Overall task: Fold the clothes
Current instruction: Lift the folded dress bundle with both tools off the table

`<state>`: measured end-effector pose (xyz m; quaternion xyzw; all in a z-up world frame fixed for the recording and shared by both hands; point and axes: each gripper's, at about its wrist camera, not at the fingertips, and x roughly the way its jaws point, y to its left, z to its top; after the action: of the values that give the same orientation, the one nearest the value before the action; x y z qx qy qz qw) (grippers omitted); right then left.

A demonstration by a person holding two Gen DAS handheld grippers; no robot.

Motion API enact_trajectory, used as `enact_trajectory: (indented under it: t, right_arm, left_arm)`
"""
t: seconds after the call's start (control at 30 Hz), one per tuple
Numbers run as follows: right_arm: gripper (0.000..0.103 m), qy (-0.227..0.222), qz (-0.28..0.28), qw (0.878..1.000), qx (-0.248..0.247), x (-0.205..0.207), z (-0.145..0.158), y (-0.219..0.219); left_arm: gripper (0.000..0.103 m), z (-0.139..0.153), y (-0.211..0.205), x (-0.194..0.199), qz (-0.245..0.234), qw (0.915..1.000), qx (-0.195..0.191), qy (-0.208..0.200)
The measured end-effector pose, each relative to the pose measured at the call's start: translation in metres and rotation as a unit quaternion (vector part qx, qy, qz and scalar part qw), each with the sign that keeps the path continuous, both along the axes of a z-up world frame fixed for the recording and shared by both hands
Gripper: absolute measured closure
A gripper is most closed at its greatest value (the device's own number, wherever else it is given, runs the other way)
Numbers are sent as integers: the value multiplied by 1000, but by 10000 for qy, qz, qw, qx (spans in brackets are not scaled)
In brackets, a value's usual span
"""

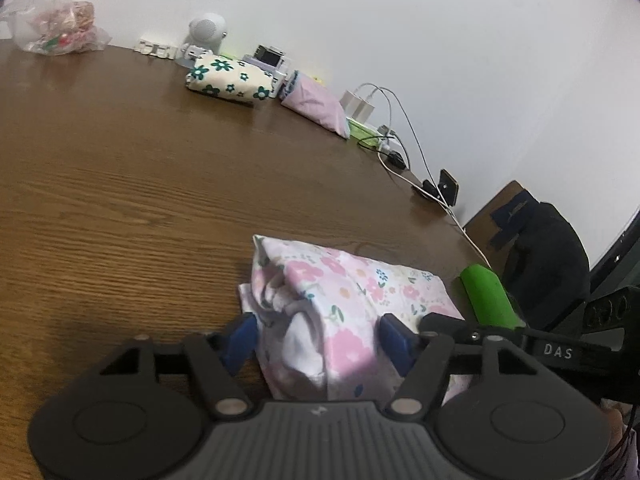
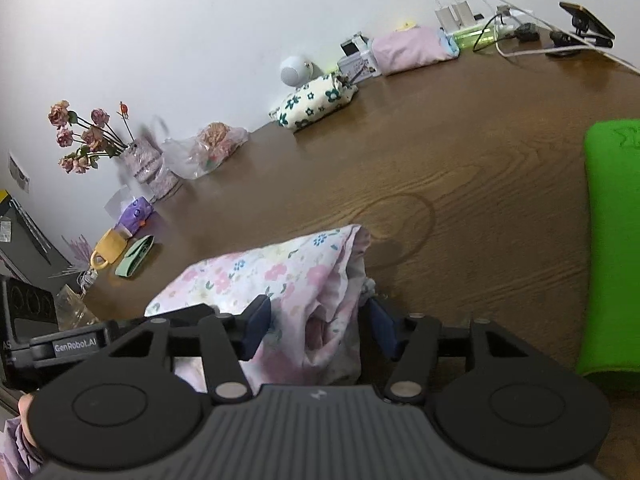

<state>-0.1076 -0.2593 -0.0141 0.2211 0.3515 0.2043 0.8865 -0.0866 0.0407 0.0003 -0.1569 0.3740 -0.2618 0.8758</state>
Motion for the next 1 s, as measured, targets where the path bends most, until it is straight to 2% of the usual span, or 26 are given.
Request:
enact_trajectory:
  t: [0.03, 0.13, 0.3, 0.37, 0.5, 0.67, 0.73, 0.87, 1.0]
  right_arm:
    - [58, -1, 29, 10000, 16, 1, -1, 1]
    - [76, 57, 133, 9998, 129, 3, -5, 4]
    - [88, 130, 114, 9977, 660, 5, -7, -4]
    - [89, 47, 136, 9967, 795, 5, 2, -8]
    - [90, -328, 221, 9964, 745, 9, 39, -9]
    - [90, -720, 327, 9952, 583, 35, 95, -11]
    - [90, -904, 381, 9939, 503, 55, 123, -10]
    - [90, -999, 401, 9929, 504, 120, 173, -7]
    - [90, -989, 386, 9936, 394, 198, 210, 9]
  left_arm:
    - [61, -1, -1, 1, -34, 10000, -54, 68]
    - [69, -5, 0, 2, -24, 9996, -210, 162]
    - [76, 4, 5, -2, -111, 9987, -489, 1]
    - [77, 16, 7, -2, -149, 9980, -596, -134]
    - [77, 45, 8, 3, -221, 9959, -765, -438]
    - [77, 103, -1, 30, -302, 9919, -593, -1082]
    - [77, 127, -3, 51, -318, 9892, -612, -1290]
    - [77, 166, -3, 113, -169, 9873, -743, -1396]
    - [77, 185, 5, 186, 26, 9872, -818, -1368]
